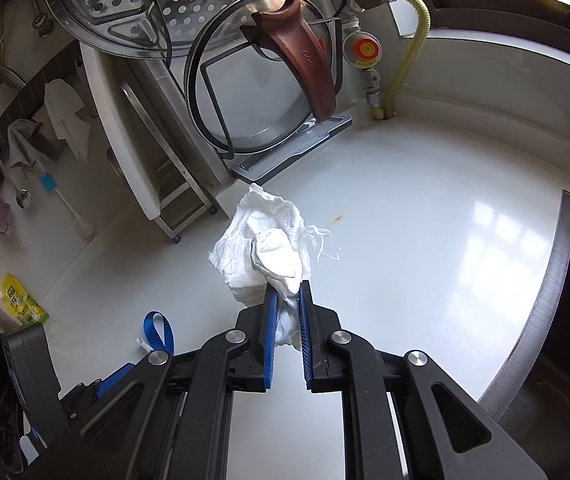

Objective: Collect trash
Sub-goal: 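Grasp the blue lanyard with the left tool while the right tool holds the tissue, then lift tissue and lanyard and carry both tools over the grey bin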

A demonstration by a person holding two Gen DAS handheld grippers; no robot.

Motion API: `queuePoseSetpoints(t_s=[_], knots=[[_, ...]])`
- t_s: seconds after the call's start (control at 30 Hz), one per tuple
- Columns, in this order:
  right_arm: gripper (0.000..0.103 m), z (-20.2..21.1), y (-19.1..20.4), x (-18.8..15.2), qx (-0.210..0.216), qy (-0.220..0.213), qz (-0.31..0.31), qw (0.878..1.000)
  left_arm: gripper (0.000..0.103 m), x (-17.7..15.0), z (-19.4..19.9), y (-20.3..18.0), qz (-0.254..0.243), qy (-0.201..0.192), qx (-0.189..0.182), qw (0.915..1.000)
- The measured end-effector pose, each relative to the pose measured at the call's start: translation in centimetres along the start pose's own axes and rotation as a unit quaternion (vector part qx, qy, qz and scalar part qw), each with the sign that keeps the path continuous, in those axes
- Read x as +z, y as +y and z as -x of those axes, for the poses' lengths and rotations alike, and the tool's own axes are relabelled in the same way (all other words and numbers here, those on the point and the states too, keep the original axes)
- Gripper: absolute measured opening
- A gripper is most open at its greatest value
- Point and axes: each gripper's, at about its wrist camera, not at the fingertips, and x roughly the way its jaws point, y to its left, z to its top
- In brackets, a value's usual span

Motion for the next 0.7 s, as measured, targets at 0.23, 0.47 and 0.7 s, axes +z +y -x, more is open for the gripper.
queuePoseSetpoints(t_s=[0.23, 0.47, 0.7], knots=[[0.011, -0.1, 0.5, -0.3, 0.002, 0.003, 0.007, 1.0, 0.017, -0.3, 0.9, 0.6, -0.01, -0.006, -0.03, 0.9995], [0.011, 0.1, 2.7, -1.7, 0.0, 0.007, 0.037, 0.999, 0.016, -2.3, 4.1, 3.0, -0.023, -0.034, -0.029, 0.9987], [0.011, 3.2, 5.7, -4.7, 0.013, 0.0, 0.063, 0.998, 0.016, -5.9, 9.5, 5.5, -0.043, -0.076, -0.023, 0.9959]])
